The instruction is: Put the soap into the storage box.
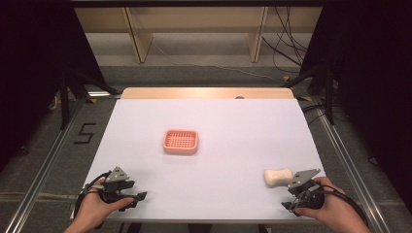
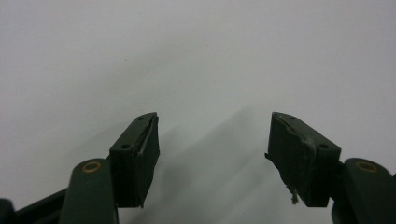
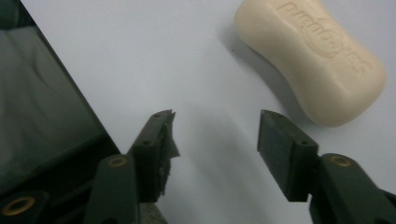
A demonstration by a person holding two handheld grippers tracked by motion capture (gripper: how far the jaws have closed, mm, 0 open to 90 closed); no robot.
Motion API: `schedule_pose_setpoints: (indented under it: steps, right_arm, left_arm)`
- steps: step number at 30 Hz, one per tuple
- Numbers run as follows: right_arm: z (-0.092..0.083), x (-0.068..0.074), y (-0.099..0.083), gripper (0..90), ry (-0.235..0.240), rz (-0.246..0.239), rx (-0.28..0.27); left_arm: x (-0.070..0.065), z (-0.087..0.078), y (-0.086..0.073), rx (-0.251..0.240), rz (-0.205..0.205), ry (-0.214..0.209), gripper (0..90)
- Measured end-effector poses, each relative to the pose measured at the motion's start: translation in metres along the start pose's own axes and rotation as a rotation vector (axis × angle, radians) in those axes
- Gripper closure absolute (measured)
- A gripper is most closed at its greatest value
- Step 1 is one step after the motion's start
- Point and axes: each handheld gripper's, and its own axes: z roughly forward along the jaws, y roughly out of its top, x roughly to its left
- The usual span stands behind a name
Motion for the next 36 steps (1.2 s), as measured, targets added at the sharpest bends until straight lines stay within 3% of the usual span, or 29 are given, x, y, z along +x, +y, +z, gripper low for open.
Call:
schedule_pose_setpoints:
  steps: [2, 3, 4, 5, 11, 17, 21, 24, 25, 36]
  right_arm:
    - [-0.002, 0.000, 0.002, 42.1, -0.006, -0.012, 0.015]
    - [-0.003, -0.004, 0.006, 38.4, -0.018, -0.065, 0.036]
    - [-0.003, -0.004, 0.006, 38.4, -0.018, -0.065, 0.036]
    - [-0.005, -0.007, 0.009, 37.1, -0.038, -0.121, 0.060]
    - [-0.011, -0.019, 0.024, 30.2, -0.066, -0.192, 0.112]
    - [-0.013, -0.036, 0.042, 31.5, -0.077, -0.277, 0.187]
    - [-0.009, -0.045, 0.050, 31.5, -0.061, -0.293, 0.220]
    - [-0.007, -0.047, 0.053, 31.2, -0.056, -0.279, 0.238]
    - [-0.002, -0.050, 0.056, 31.3, -0.036, -0.307, 0.254]
    - [0.016, -0.053, 0.073, 30.4, 0.013, -0.339, 0.289]
  left_arm:
    - [-0.001, 0.001, 0.000, -0.001, -0.011, -0.005, 33.4]
    - [-0.001, 0.001, 0.000, -0.001, 0.007, -0.004, 33.4]
    - [-0.001, 0.001, 0.000, -0.001, 0.007, -0.004, 33.4]
    - [-0.002, 0.001, 0.000, 0.000, 0.007, -0.008, 33.4]
    - [-0.001, 0.001, 0.000, -0.001, 0.004, -0.007, 33.4]
    - [-0.001, 0.002, 0.000, 0.004, 0.003, -0.004, 33.4]
    - [-0.001, 0.001, 0.000, -0.001, 0.006, -0.003, 33.4]
    - [-0.001, 0.001, 0.000, -0.002, 0.007, -0.010, 33.4]
    - [-0.001, 0.001, 0.000, -0.005, 0.009, -0.012, 33.4]
    - [-0.001, 0.001, 0.000, -0.006, 0.009, -0.015, 33.3]
